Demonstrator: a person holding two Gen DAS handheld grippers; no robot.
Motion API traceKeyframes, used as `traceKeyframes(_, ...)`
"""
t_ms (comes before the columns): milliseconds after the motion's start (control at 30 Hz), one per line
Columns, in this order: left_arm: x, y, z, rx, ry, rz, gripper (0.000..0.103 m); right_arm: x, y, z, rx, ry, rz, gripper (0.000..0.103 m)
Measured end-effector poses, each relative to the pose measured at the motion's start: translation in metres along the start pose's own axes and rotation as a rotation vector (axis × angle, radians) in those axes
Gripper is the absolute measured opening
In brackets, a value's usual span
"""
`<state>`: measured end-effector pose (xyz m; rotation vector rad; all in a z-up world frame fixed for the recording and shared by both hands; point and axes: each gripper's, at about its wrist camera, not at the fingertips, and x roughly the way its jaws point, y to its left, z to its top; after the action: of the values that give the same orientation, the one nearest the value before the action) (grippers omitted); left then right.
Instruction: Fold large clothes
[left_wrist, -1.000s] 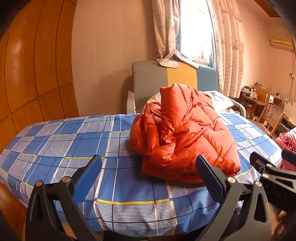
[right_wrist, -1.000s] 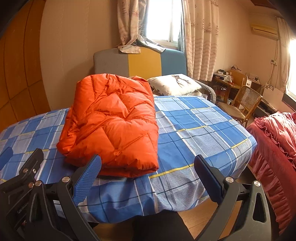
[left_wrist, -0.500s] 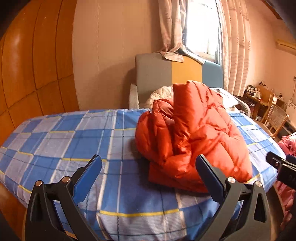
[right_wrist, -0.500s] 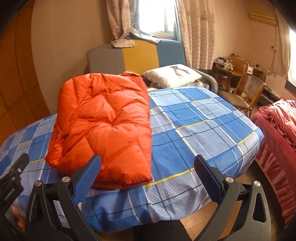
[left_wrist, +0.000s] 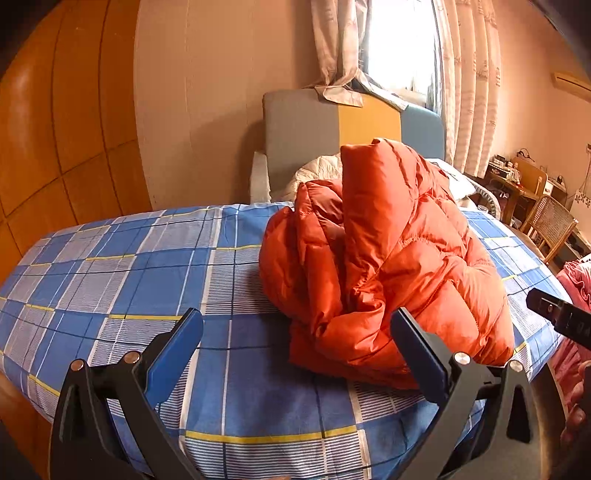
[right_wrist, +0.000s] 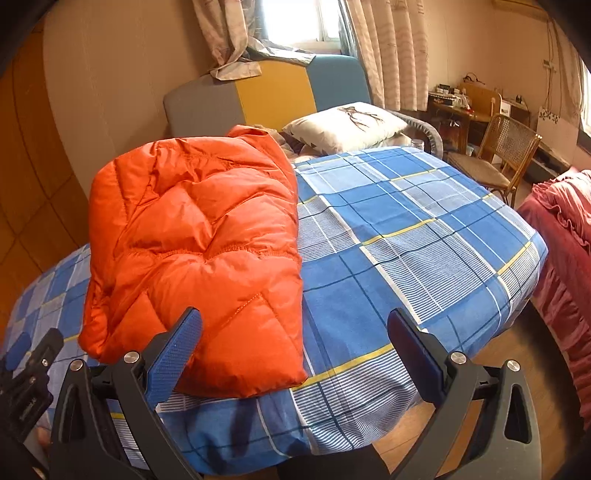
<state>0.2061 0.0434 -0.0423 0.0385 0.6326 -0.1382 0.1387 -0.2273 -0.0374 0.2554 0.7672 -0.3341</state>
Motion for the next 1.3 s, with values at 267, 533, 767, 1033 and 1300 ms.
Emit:
traceKeyframes(267, -0.002, -0.01, 0.004, 0.024, -0.014, -0.01, 0.101, -0.005, 0.013, -0.004, -0.052, -0.025, -0.027, 0.1)
traceKeyframes(533, -0.024, -0.001, -0.004, -0.012, -0.04, -0.011, 0.101, -0.03, 0.048, -0.014, -0.159, -0.105, -0.063, 0.1)
traceKeyframes(767, -0.039, 0.014, -0.014, -0.039, -0.045, 0.008, 0.101, -0.048, 0.072, -0.035, -0.236, -0.116, -0.017, 0.1)
traceKeyframes(1033, -0.051, 0.017, -0.022, -0.045, -0.06, 0.001, 0.101, -0.06, 0.077, -0.044, -0.253, -0.133, -0.016, 0.1)
traceKeyframes(1300, -0.057, 0.009, -0.02, -0.032, -0.072, -0.019, 0.101, -0.062, 0.075, -0.045, -0.254, -0.134, -0.022, 0.1)
